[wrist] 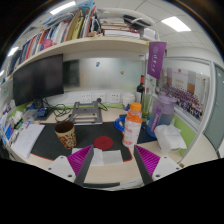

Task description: Pour water

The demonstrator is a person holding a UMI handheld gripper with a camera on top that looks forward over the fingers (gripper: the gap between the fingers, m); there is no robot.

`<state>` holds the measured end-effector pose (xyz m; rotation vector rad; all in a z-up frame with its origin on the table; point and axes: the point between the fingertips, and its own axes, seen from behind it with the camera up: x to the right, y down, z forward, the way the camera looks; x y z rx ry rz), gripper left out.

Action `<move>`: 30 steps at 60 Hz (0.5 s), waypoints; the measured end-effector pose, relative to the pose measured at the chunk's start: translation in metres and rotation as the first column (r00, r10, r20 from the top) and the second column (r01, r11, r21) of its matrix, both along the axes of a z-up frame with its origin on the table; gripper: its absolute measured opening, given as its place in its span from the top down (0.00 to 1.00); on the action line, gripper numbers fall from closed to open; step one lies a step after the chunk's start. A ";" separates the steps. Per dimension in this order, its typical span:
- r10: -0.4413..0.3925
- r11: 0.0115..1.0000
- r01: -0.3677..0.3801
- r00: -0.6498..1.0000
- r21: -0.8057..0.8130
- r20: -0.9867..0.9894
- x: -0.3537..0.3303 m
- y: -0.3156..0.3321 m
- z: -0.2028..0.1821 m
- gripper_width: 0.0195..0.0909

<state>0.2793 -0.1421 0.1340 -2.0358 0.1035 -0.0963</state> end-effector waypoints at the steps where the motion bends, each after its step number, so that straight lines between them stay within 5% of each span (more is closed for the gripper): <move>1: 0.010 1.000 -0.010 1.000 0.002 0.000 0.011 0.005 -0.003 0.11; 30: 0.108 0.984 -0.111 0.994 0.140 0.030 0.094 0.148 -0.051 0.10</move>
